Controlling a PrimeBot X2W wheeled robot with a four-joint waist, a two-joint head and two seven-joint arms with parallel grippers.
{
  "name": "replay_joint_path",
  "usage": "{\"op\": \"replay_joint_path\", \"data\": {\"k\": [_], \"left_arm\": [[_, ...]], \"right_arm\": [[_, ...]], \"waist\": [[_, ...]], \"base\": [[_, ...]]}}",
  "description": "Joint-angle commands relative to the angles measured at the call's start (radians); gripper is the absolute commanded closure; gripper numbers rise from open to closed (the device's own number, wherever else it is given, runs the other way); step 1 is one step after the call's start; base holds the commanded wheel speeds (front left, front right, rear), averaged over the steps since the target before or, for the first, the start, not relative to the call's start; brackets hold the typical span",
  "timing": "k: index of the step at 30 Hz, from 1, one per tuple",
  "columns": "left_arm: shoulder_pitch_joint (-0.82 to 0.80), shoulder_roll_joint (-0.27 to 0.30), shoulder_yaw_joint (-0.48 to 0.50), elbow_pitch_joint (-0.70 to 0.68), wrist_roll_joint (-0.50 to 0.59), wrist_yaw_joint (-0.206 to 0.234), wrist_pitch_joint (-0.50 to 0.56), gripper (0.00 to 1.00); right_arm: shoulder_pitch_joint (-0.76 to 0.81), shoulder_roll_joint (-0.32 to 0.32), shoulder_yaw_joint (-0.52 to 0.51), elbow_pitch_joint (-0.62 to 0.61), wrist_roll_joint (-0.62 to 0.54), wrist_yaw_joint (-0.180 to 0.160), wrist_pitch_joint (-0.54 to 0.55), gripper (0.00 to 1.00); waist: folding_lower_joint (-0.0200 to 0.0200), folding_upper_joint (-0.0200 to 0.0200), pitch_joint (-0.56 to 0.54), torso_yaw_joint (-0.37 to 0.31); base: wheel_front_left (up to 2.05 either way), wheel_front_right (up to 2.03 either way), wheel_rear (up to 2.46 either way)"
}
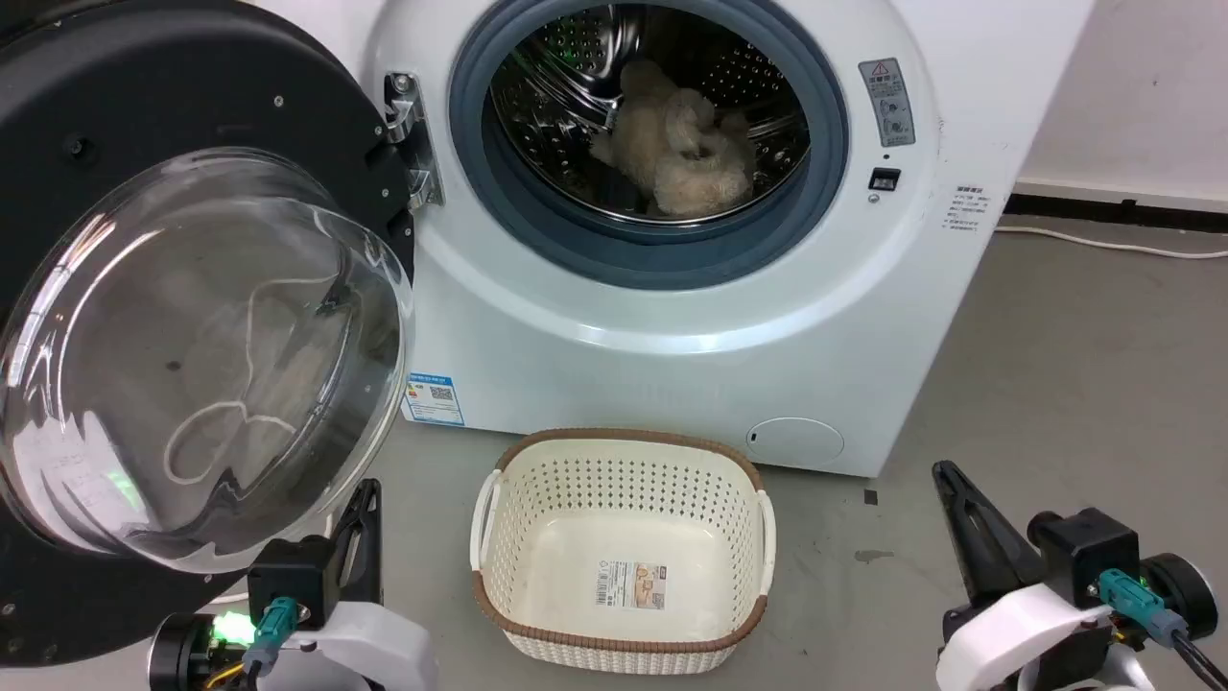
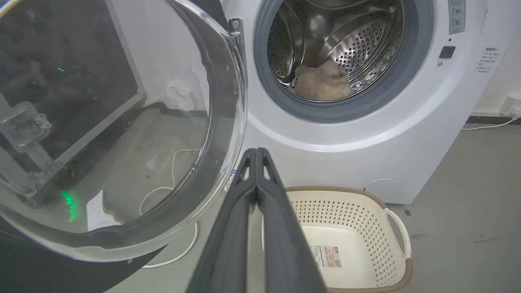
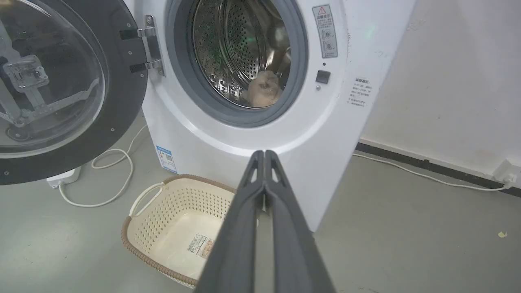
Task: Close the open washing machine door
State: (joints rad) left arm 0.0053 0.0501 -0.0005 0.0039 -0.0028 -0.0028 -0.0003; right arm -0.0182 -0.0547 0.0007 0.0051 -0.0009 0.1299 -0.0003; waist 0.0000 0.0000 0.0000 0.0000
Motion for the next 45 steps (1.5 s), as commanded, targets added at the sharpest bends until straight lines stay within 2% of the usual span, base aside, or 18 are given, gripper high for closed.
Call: {"op": "replay_joint_path", "data": {"k": [1, 21, 22, 35, 45], "left_arm": [[-0.005, 0.000, 0.000, -0.004, 0.003, 0.003, 0.000, 1.00], [-0.005, 0.000, 0.000, -0.004, 0.003, 0.003, 0.000, 1.00], [0.000, 0.000, 0.000, 0.000, 0.000, 0.000, 0.000, 0.00], [-0.001, 0.003, -0.014, -0.004, 0.002, 0.002, -0.024, 0.00], [0.003, 0.008, -0.026, -0.008, 0.001, 0.006, -0.043, 0.00]], "right_arm": [[0.018, 0.005, -0.001, -0.005, 0.001, 0.001, 0.000, 1.00], [0.018, 0.005, -0.001, -0.005, 0.001, 0.001, 0.000, 1.00], [0.000, 0.000, 0.000, 0.000, 0.000, 0.000, 0.000, 0.00], [0.008, 0.000, -0.008, 0.003, 0.025, 0.000, -0.024, 0.00], [0.018, 0.000, 0.004, 0.005, 0.025, 0.000, -0.043, 0.00]], "waist": [[0.0000, 0.0000, 0.000, 0.000], [0.0000, 0.0000, 0.000, 0.000], [0.0000, 0.0000, 0.000, 0.000], [0.0000, 0.0000, 0.000, 0.006], [0.0000, 0.0000, -0.007, 0.040]], "base": [[0.00, 0.00, 0.00], [0.00, 0.00, 0.00], [0.00, 0.00, 0.00], [0.00, 0.00, 0.00], [0.00, 0.00, 0.00]]}}
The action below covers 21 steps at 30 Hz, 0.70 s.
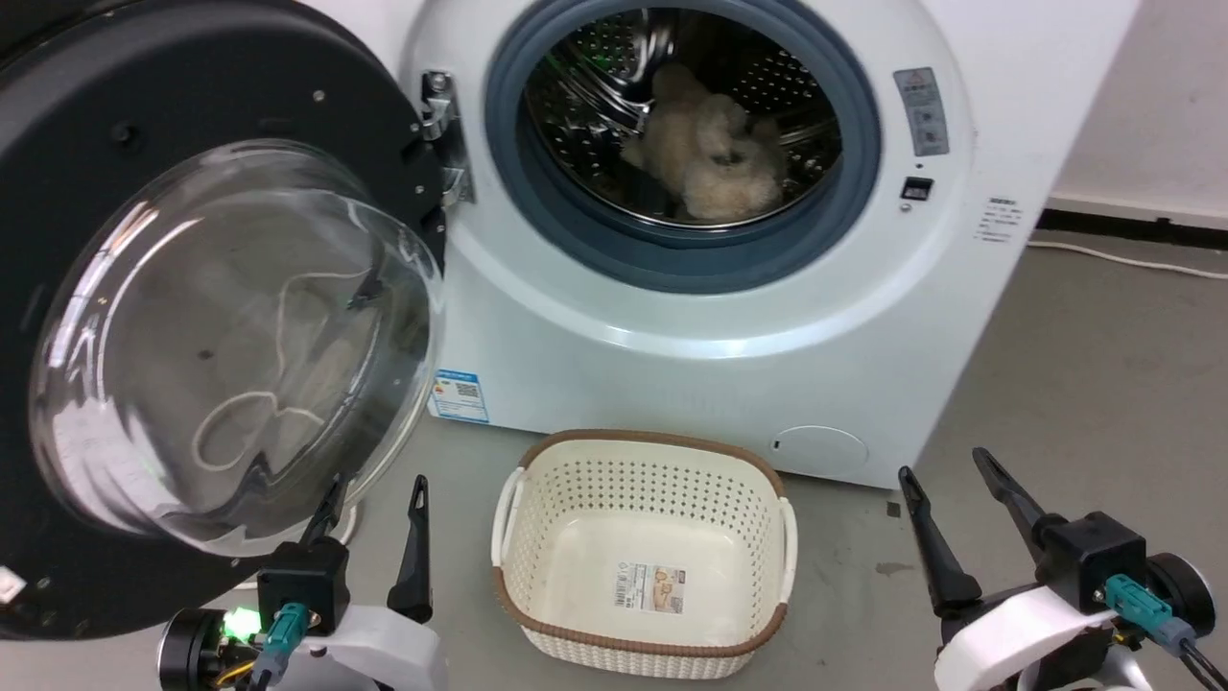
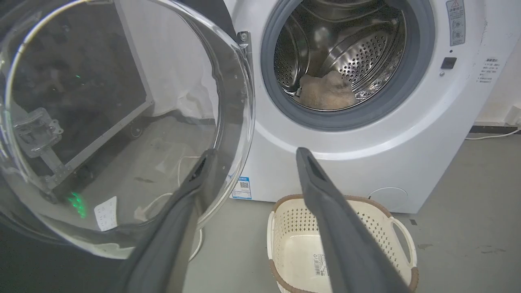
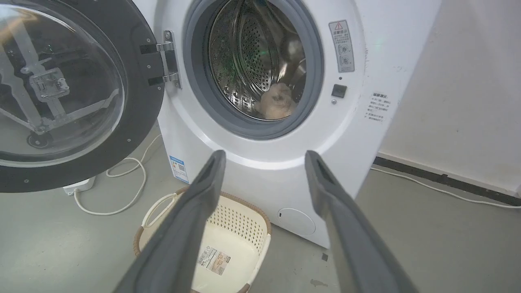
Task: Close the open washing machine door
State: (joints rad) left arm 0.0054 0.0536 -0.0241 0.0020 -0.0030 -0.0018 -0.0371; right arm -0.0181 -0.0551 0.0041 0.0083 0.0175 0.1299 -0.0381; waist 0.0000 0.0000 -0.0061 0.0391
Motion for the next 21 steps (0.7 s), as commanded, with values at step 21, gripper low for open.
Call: {"op": "replay_joint_path", "data": {"k": [21], "left_arm": [[0.050, 0.016, -0.011, -0.053, -0.003, 0.047, -0.058, 0.00]], "right_arm": [[-0.035, -0.027, 0.134, 0.068, 0.044, 0.000, -0.057, 0.00]], "waist": [[0.0000, 0.0000, 0.008, 0.152]], "base": [[-0.03, -0.03, -0.03]]}}
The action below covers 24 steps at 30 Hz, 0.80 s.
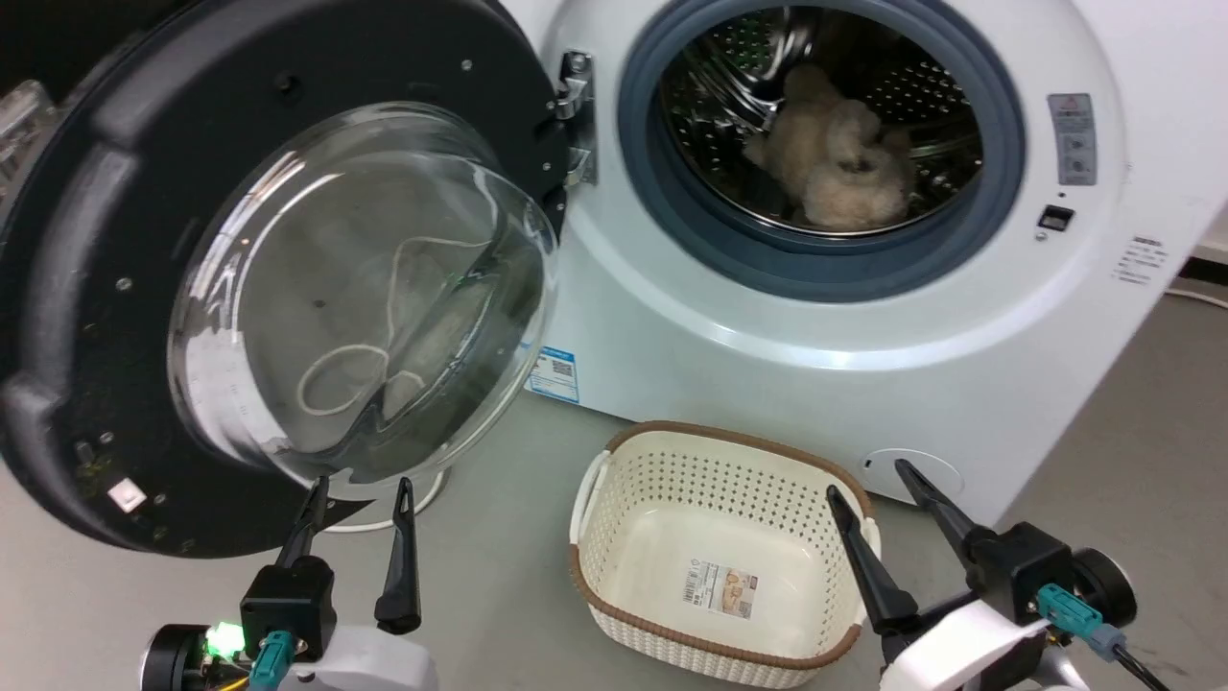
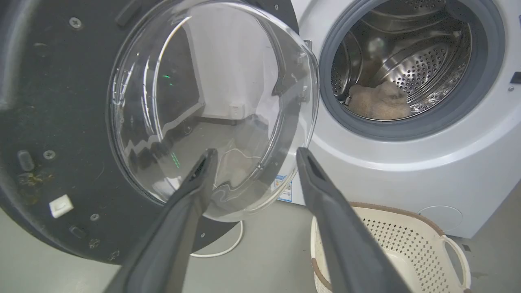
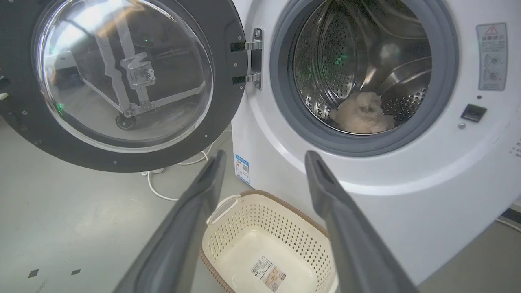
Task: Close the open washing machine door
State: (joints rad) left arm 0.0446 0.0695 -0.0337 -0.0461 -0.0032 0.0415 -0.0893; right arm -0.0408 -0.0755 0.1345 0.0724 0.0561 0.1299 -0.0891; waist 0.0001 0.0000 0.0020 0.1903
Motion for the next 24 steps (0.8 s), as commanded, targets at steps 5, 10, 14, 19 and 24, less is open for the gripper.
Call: {"op": "replay_joint_path", "data": {"k": [5, 10, 14, 19, 24], "left_arm": [[0.019, 0.006, -0.005, -0.015, -0.001, 0.013, -0.021, 0.00], [0.024, 0.010, -0.006, -0.020, -0.002, 0.020, -0.031, 0.00], [0.029, 0.012, -0.009, -0.023, -0.002, 0.025, -0.039, 0.00], [0.032, 0.013, -0.014, -0.025, -0.004, 0.030, -0.050, 0.00], [0.037, 0.015, -0.015, -0.026, -0.009, 0.033, -0.060, 0.00]], "right_arm": [[-0.025, -0.012, 0.036, 0.017, 0.022, 0.000, -0.021, 0.00], [-0.031, -0.017, 0.055, 0.026, 0.031, 0.000, -0.031, 0.00], [-0.030, -0.022, 0.064, 0.032, 0.037, 0.000, -0.040, 0.00], [-0.025, -0.027, 0.076, 0.039, 0.041, 0.000, -0.050, 0.00], [-0.025, -0.028, 0.089, 0.047, 0.047, 0.000, -0.060, 0.00]], "waist": [[0.0000, 0.0000, -0.002, 0.029], [0.0000, 0.0000, -0.003, 0.049], [0.0000, 0.0000, -0.004, 0.065], [0.0000, 0.0000, -0.003, 0.087], [0.0000, 0.0000, -0.003, 0.108]], "base": [[-0.05, -0.05, -0.05], [0.00, 0.00, 0.00], [0.00, 0.00, 0.00], [0.00, 0.00, 0.00], [0.00, 0.00, 0.00]]}}
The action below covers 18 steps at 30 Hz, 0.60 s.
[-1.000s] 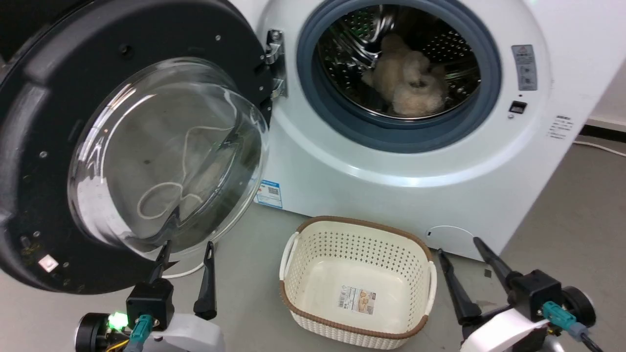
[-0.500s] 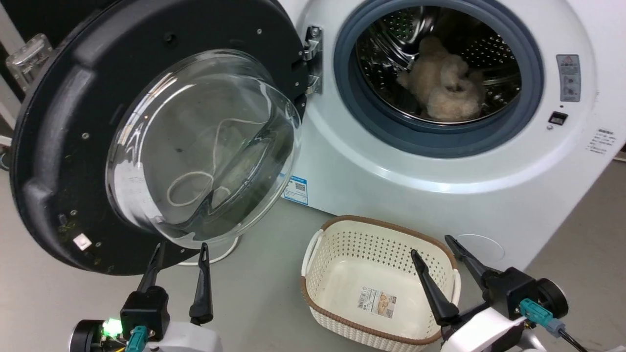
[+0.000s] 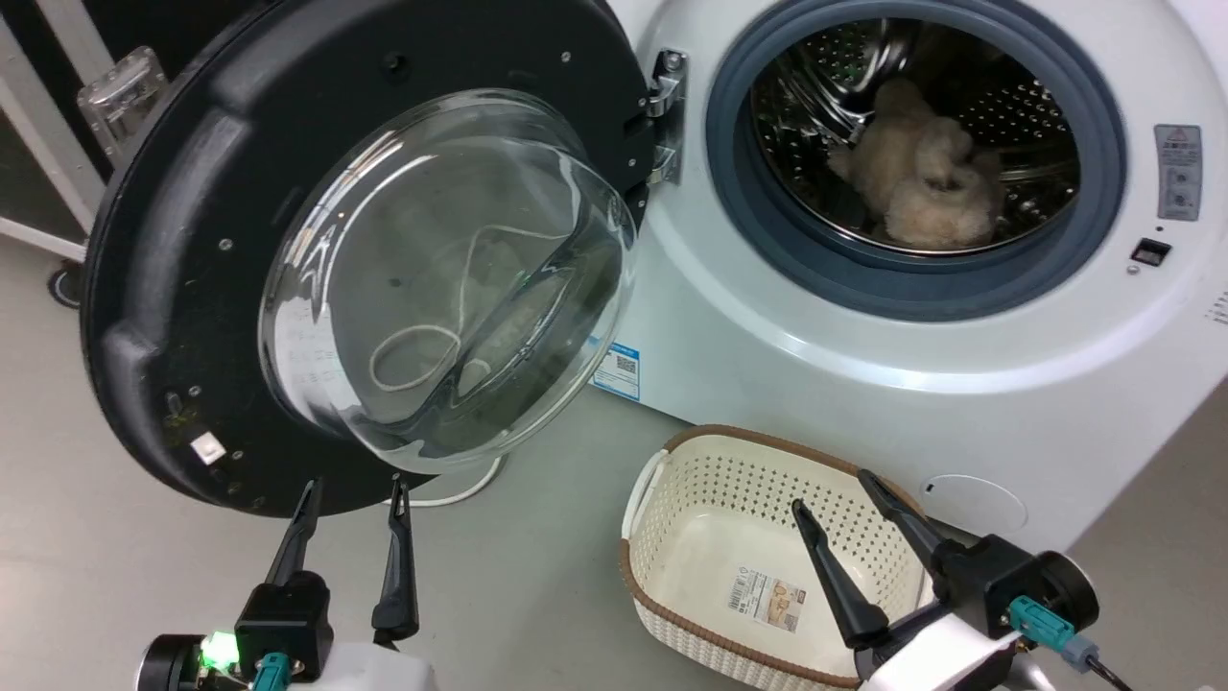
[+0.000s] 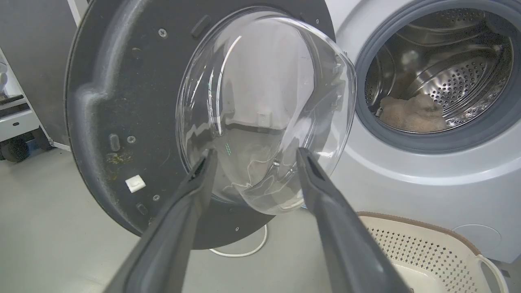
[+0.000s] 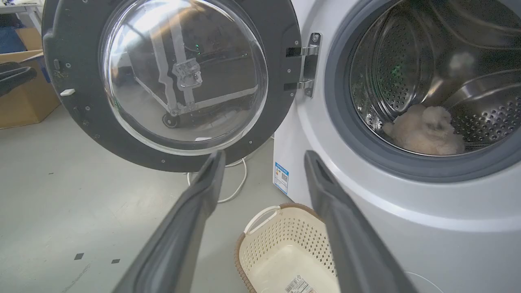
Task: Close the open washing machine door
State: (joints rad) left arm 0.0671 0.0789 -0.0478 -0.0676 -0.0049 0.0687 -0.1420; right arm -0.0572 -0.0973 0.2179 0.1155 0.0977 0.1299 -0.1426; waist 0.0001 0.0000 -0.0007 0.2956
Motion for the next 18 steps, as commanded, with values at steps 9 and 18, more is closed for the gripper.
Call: {"op": "replay_joint_path", "data": {"k": [9, 18], "left_arm": [[0.030, 0.006, -0.009, -0.013, -0.008, 0.018, -0.030, 0.00], [0.039, 0.007, -0.015, -0.018, -0.015, 0.020, -0.049, 0.73]], "right_arm": [[-0.007, -0.017, 0.041, 0.021, 0.019, 0.001, -0.030, 0.00], [-0.003, -0.024, 0.068, 0.034, 0.029, 0.001, -0.049, 0.00]], "waist": [[0.0000, 0.0000, 0.002, 0.050], [0.0000, 0.0000, 0.003, 0.089]], "base": [[0.00, 0.00, 0.00], [0.00, 0.00, 0.00]]}}
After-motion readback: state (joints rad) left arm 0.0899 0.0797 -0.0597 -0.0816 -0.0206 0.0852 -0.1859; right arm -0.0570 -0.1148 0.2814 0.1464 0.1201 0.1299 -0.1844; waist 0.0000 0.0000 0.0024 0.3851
